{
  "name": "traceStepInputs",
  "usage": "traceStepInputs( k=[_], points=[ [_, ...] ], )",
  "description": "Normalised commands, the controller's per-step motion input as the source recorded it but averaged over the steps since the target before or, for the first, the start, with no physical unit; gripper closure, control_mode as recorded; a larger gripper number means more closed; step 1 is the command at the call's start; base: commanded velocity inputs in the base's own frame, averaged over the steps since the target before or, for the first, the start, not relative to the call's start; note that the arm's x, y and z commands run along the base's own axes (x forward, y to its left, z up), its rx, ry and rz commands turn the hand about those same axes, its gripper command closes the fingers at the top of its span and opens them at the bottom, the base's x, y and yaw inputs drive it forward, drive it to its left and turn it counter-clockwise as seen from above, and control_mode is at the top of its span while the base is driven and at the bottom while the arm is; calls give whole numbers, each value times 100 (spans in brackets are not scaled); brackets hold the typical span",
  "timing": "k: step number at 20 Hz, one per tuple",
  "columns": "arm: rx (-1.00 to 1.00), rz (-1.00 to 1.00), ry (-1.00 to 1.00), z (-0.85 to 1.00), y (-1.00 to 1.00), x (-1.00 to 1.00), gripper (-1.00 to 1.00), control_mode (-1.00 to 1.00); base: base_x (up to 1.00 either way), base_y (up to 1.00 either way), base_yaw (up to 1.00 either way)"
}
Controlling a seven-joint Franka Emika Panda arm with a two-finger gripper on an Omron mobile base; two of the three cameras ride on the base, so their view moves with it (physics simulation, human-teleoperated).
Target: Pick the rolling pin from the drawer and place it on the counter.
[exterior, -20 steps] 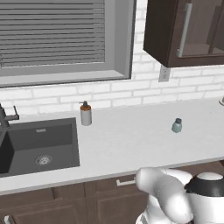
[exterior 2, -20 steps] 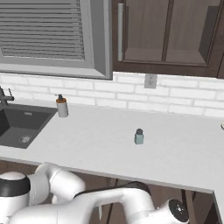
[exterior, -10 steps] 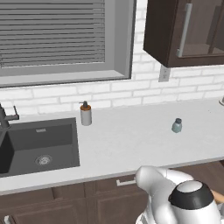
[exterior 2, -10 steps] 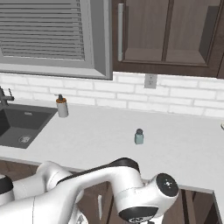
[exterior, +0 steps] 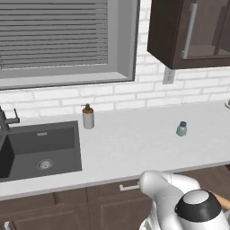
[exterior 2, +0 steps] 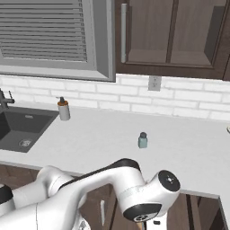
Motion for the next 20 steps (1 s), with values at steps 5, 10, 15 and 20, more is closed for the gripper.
traceStepInputs(
  k=[5,10,15,20],
  points=[
    [0,8,0,0,0,0,-100,-100,0,0,0],
    [0,1,1,0,0,0,-100,-100,0,0,0],
    [0,7,0,-11,9,8,-100,-100,0,0,0],
    [0,20,4,0,0,3,-100,-100,0,0,0]
  ],
)
